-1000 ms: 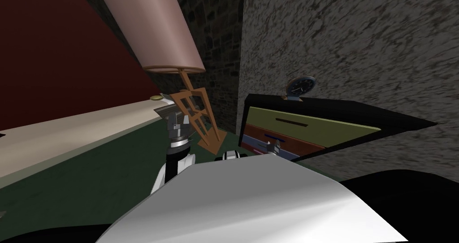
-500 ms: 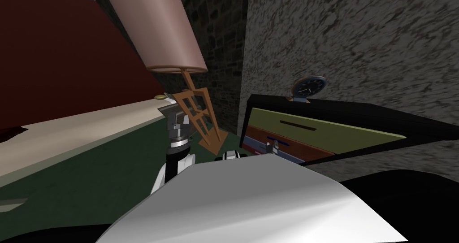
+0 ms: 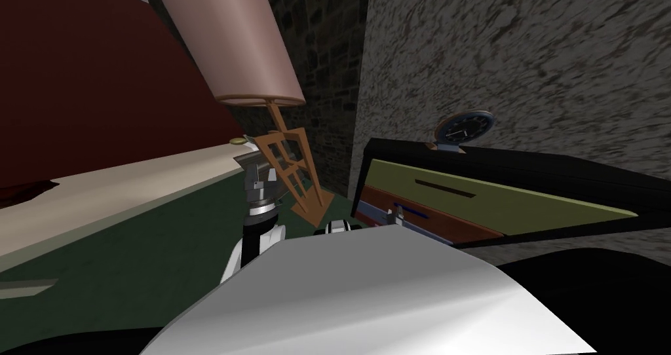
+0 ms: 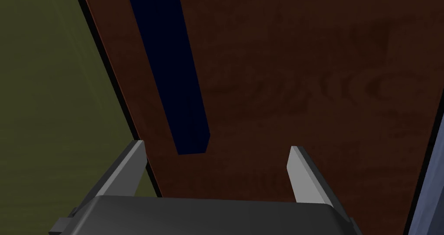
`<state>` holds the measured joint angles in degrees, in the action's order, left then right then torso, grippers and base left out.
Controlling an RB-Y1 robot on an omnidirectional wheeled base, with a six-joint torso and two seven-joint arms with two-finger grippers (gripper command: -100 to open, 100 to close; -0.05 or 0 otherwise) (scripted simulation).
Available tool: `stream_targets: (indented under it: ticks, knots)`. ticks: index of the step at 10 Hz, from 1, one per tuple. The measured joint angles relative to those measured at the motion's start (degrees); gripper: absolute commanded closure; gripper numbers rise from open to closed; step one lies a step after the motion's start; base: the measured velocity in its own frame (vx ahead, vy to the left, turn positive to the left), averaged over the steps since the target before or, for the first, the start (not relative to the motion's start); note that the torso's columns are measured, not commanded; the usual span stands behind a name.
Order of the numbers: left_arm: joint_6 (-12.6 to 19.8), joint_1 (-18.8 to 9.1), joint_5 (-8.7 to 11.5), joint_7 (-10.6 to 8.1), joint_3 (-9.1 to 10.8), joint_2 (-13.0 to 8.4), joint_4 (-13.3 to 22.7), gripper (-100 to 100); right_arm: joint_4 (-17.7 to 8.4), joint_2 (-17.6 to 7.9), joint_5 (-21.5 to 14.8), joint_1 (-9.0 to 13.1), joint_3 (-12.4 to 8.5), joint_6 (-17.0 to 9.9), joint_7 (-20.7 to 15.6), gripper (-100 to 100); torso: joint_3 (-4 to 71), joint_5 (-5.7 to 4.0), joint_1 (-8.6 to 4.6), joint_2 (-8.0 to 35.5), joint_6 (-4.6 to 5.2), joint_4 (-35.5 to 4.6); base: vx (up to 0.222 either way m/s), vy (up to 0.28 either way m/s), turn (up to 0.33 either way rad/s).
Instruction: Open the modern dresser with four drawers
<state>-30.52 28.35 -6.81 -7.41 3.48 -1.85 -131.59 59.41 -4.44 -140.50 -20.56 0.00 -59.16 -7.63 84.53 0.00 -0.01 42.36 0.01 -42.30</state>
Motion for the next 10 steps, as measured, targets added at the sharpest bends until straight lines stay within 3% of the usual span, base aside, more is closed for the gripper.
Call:
stream_targets:
  ticks: [2,3,5,8,10]
  knots:
    - [0.00,0.00,0.00,0.00,0.00,0.00,0.00,0,0.95,-0.83,0.83,0.49,-0.38,1.42,-0.50,-100,0.08,-0.01,-0.04,-0.14,-0.01,0.04,0.034,-0.017,0.001]
    - [0.00,0.00,0.00,0.00,0.00,0.00,0.00,0,0.99,-0.89,0.88,0.51,-0.41,1.57,-0.52,100,0.04,0.00,0.02,-0.05,0.00,0.02,0.000,0.000,0.000]
    - [0.00,0.00,0.00,0.00,-0.01,0.01,0.00,0,2.21,-1.46,0.15,-0.15,0.15,0.99,-0.02,100,-0.04,-0.41,-0.15,-0.17,0.09,0.30,-0.024,0.094,-0.199]
    - [0.00,0.00,0.00,0.00,-0.01,0.01,0.00,0,4.77,-2.42,-1.53,-3.51,2.07,1.18,1.83,100,0.07,-0.40,-0.38,-0.31,-0.01,0.25,-0.052,0.123,-0.194]
    - [0.00,-0.01,0.00,0.00,0.00,0.00,0.00,0,6.16,-2.88,-2.24,-5.20,2.88,1.37,2.60,100,0.14,-0.28,-0.44,-0.38,-0.13,0.14,-0.055,0.055,0.124]
